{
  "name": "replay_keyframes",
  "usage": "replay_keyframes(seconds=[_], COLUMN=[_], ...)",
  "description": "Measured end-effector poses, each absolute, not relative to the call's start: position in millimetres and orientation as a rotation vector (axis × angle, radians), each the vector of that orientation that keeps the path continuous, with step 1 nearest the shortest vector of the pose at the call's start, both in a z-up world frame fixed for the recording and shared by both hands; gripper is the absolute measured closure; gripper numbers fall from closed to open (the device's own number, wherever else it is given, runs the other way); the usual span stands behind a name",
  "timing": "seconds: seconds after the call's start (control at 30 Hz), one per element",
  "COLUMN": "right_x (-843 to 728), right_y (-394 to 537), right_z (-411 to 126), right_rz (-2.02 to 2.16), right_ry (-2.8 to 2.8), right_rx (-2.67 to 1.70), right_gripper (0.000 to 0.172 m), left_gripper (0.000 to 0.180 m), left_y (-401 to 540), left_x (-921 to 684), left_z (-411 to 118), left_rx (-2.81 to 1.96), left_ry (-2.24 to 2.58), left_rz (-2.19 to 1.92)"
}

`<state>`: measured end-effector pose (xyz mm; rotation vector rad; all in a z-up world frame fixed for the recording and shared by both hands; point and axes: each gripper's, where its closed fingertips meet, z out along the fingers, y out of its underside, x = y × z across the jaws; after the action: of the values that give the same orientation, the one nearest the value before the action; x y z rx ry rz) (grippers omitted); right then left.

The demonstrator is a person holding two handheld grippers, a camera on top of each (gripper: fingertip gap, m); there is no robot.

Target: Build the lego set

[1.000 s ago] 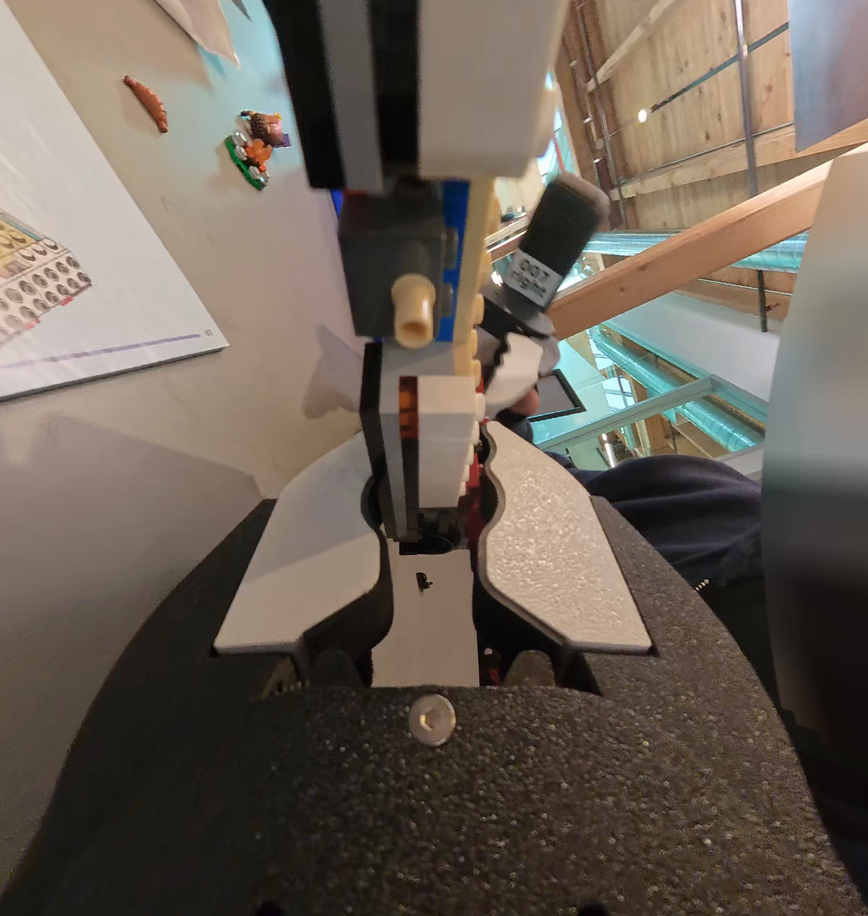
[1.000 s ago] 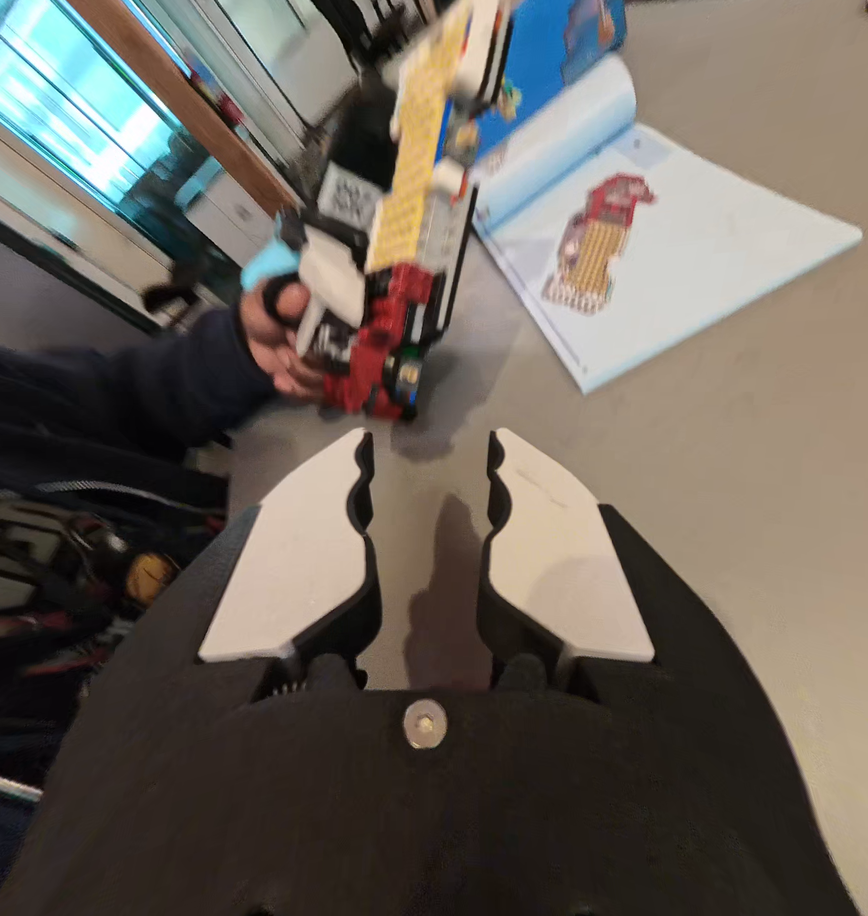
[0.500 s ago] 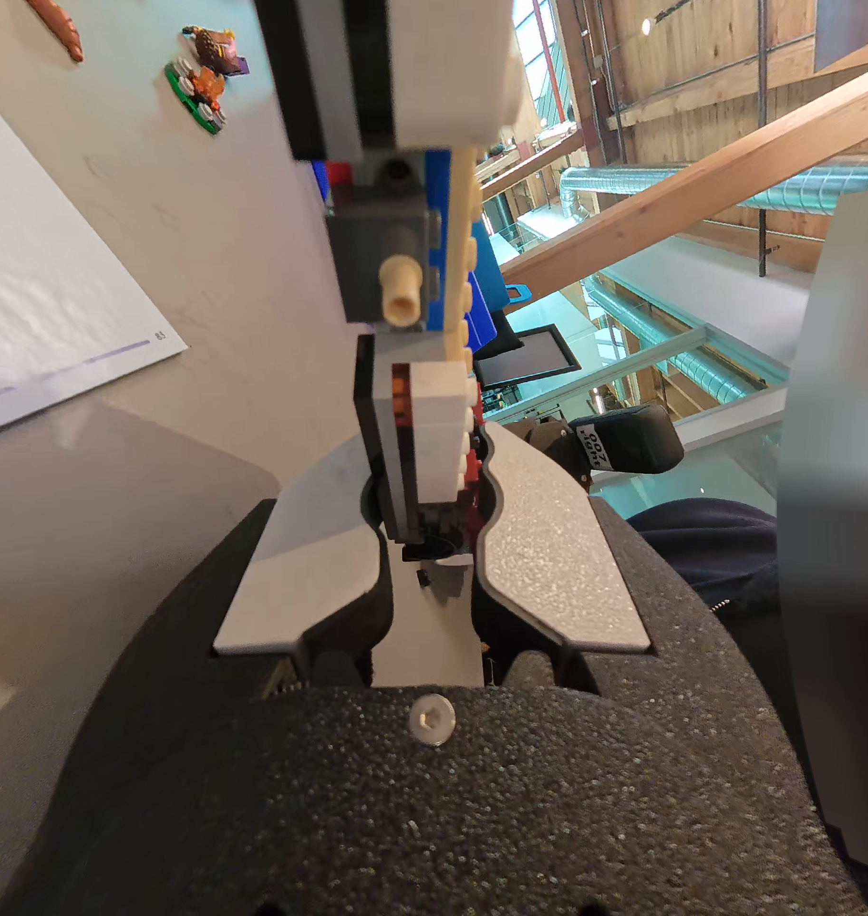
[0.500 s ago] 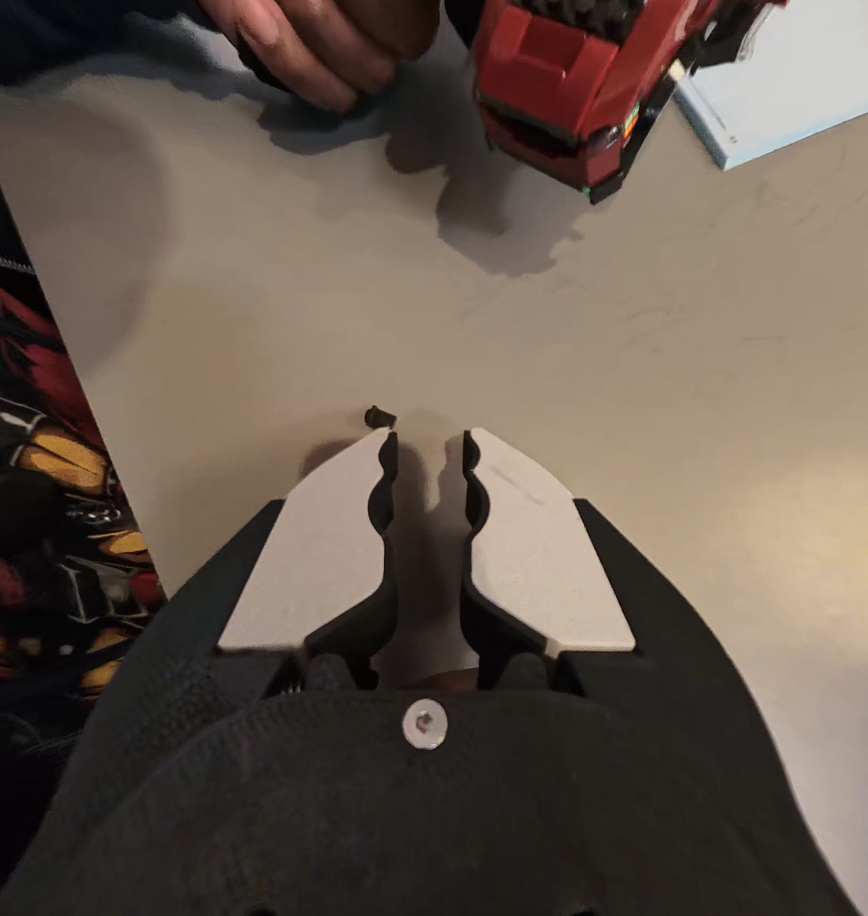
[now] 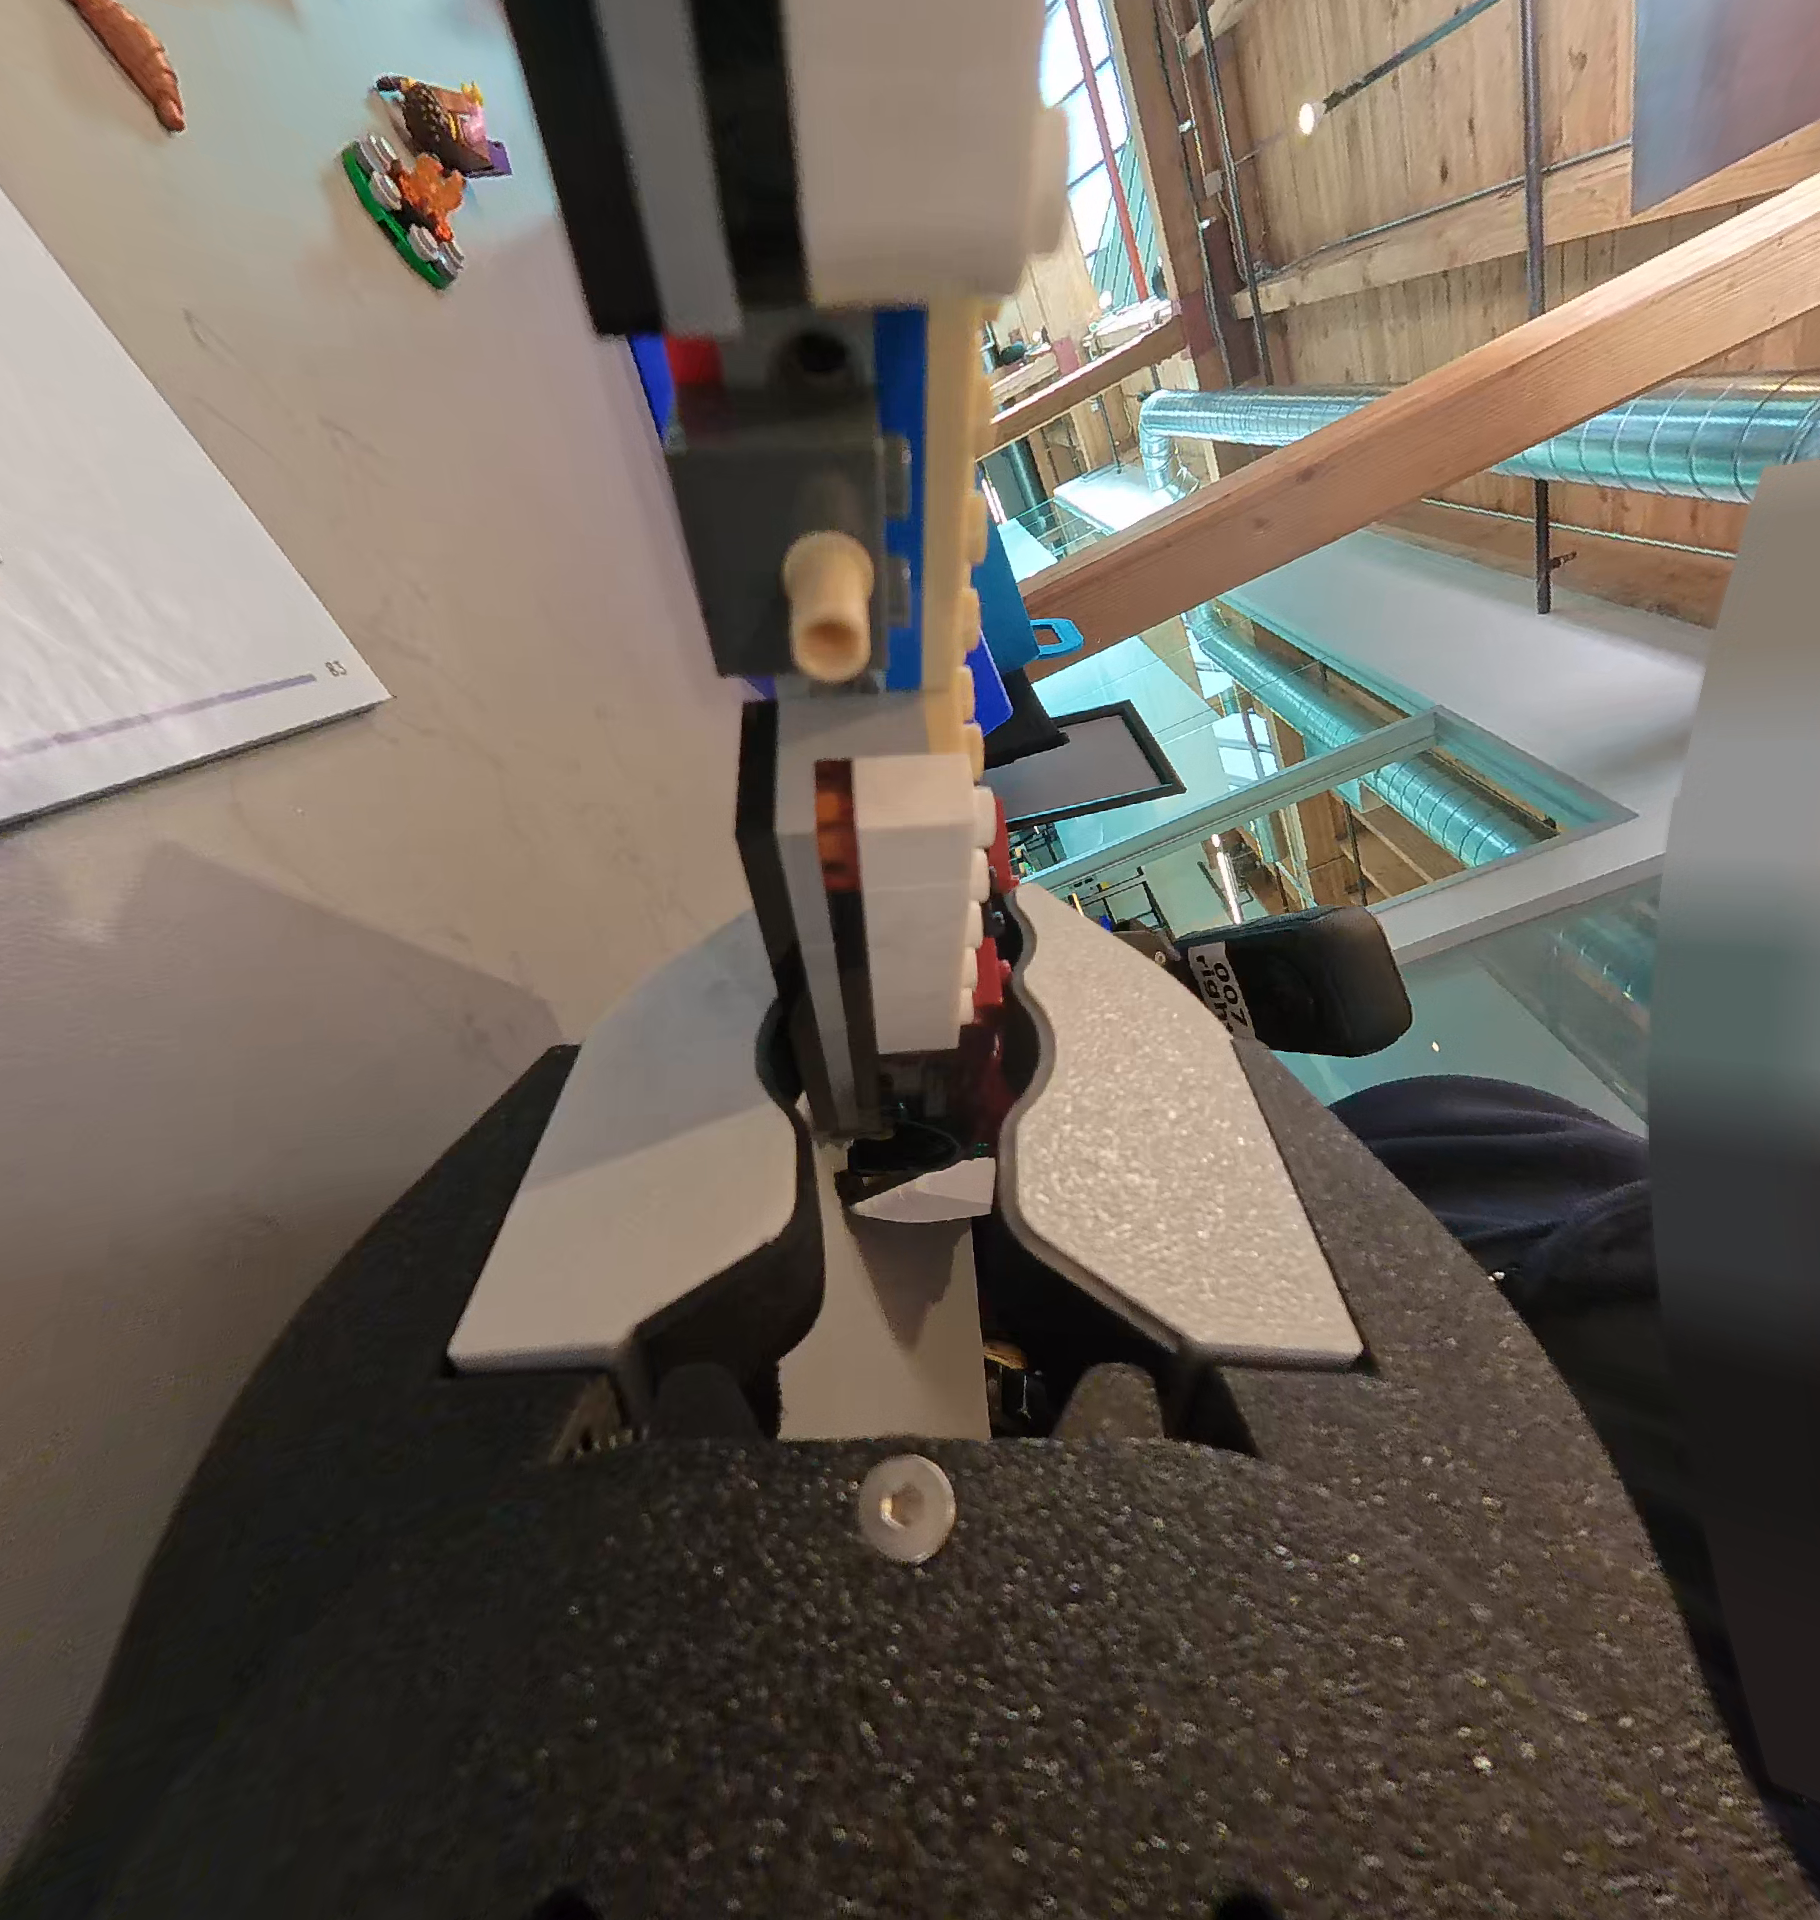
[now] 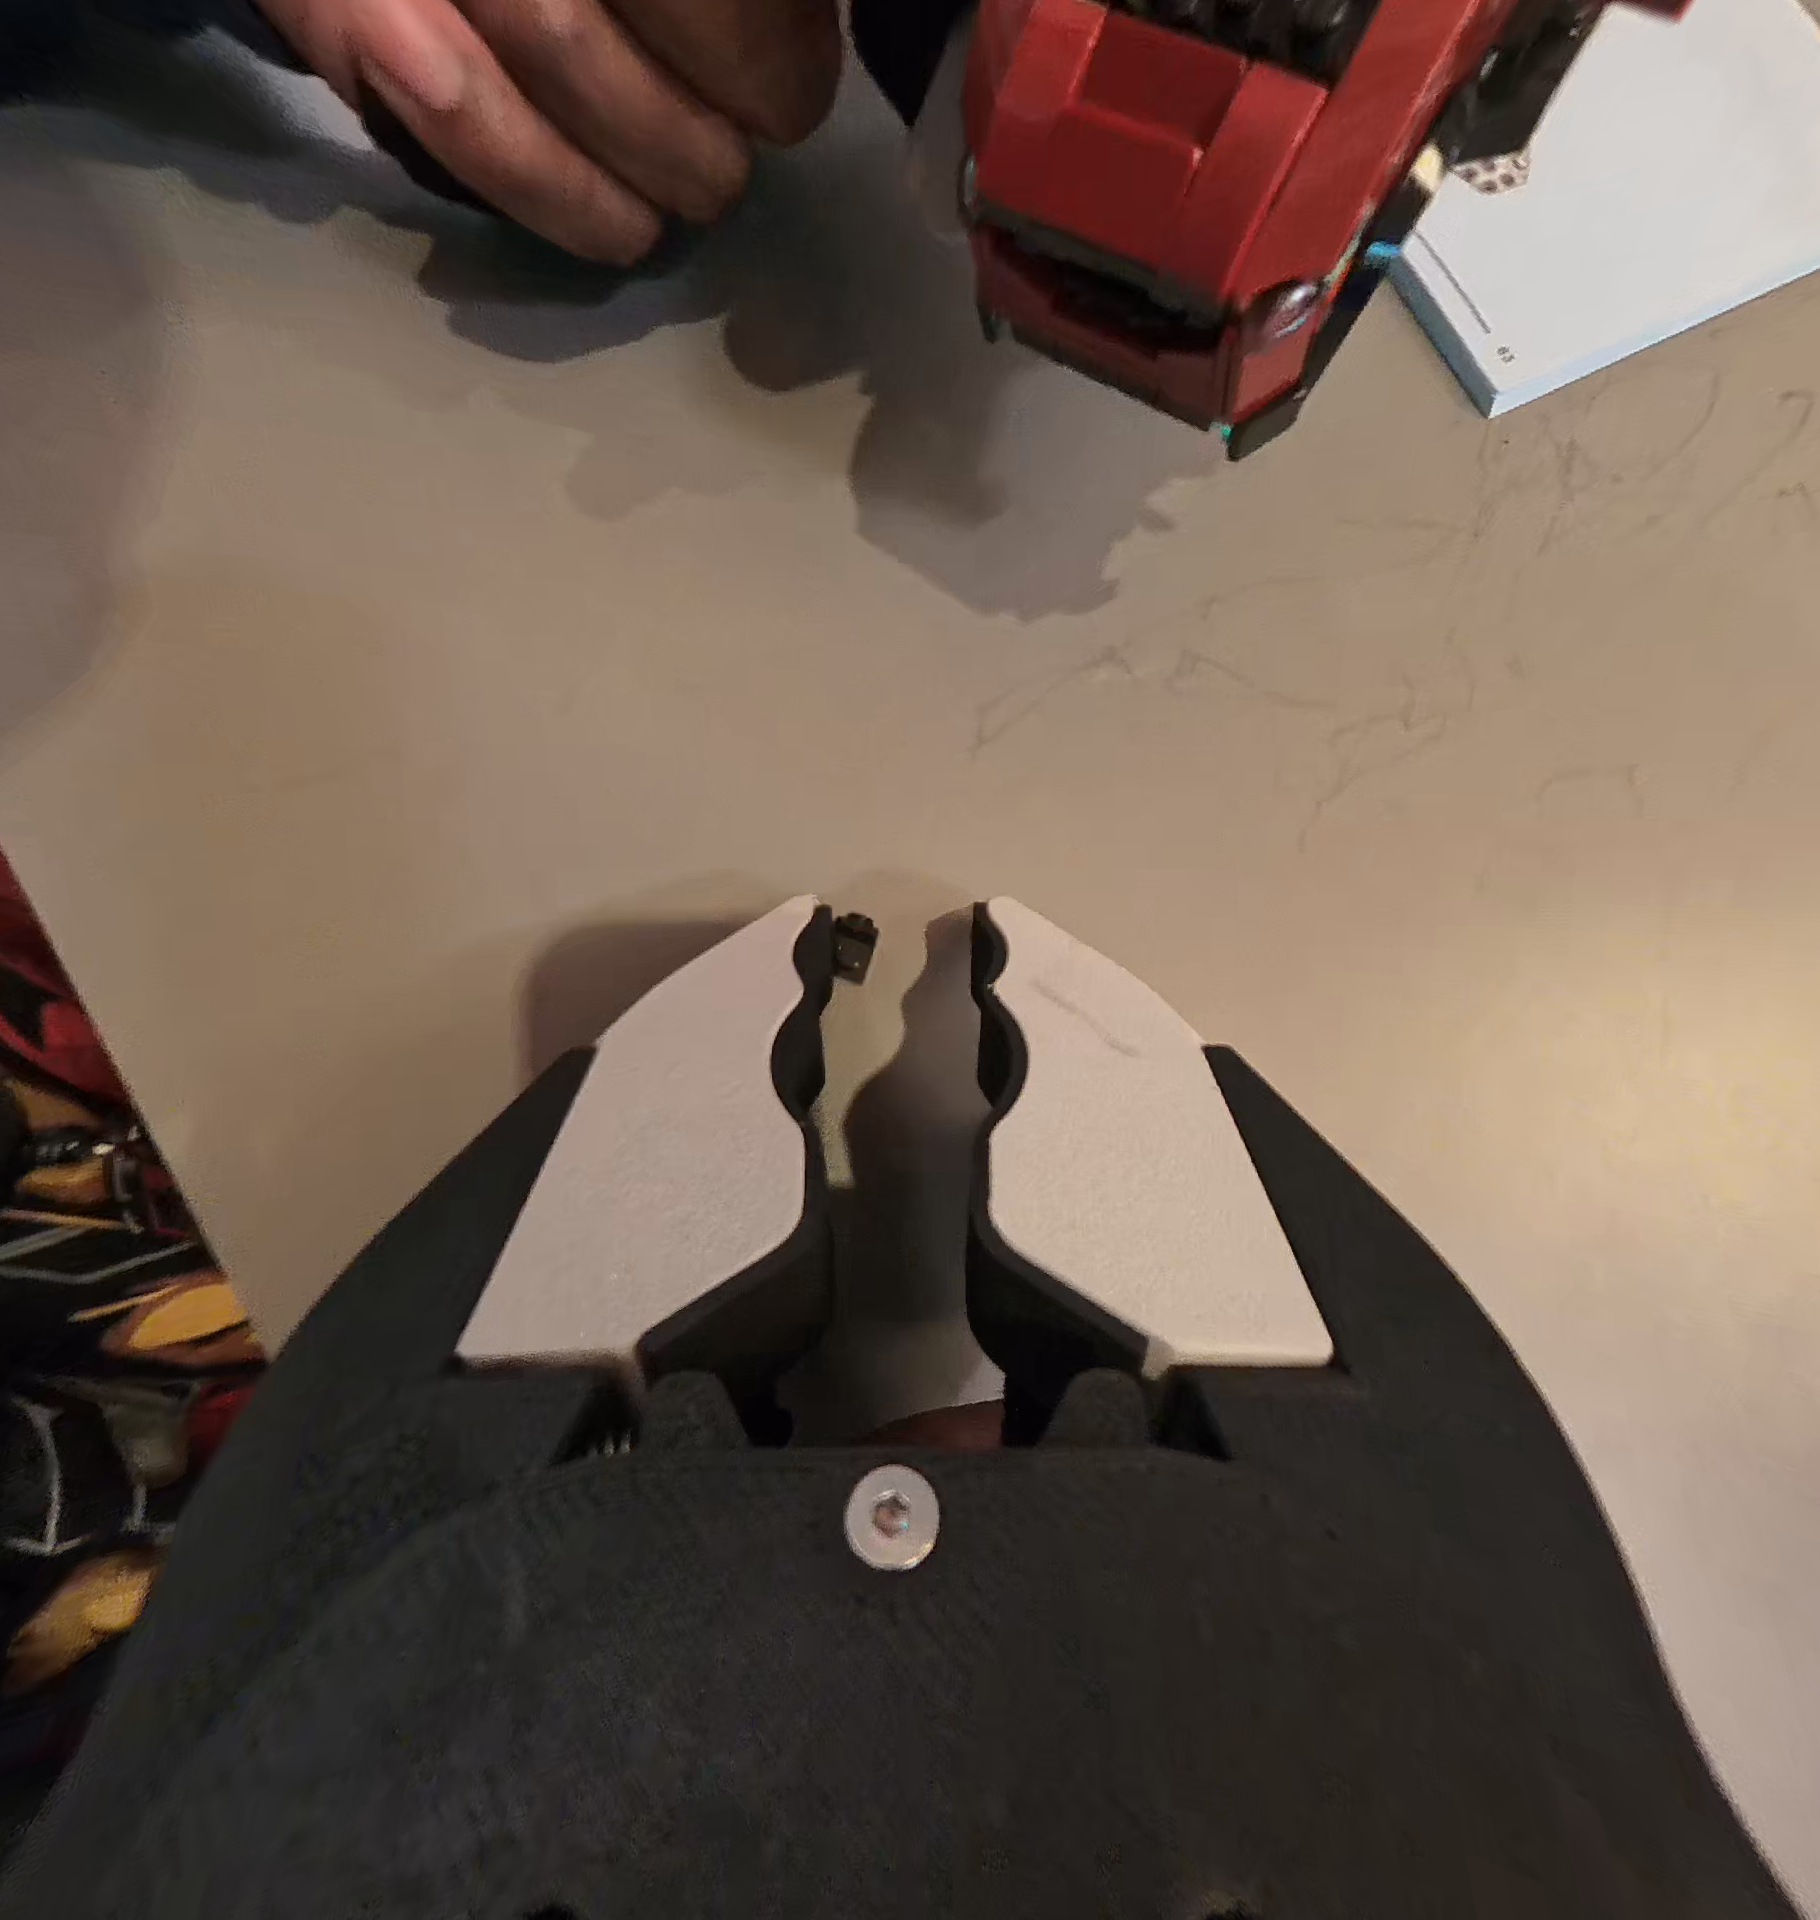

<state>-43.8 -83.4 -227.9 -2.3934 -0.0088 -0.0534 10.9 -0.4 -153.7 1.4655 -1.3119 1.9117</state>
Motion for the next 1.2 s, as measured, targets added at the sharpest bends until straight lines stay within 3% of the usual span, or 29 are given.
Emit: replay_keyframes(seconds=[0.57,1.2], right_x=[-41,-41], right_y=[-93,-88], right_z=[-228,-224], right_rz=[-0.012,0.211], right_ry=[0.006,0.112], right_rx=[-2.401,-2.441], right_gripper=[0.148,0.162], left_gripper=[0.147,0.147], left_y=[-1,-1], left_x=[10,7], left_z=[-155,-161], left_rx=[1.465,1.517], left_ry=[-1.299,-1.25], left_rz=[1.901,1.857])
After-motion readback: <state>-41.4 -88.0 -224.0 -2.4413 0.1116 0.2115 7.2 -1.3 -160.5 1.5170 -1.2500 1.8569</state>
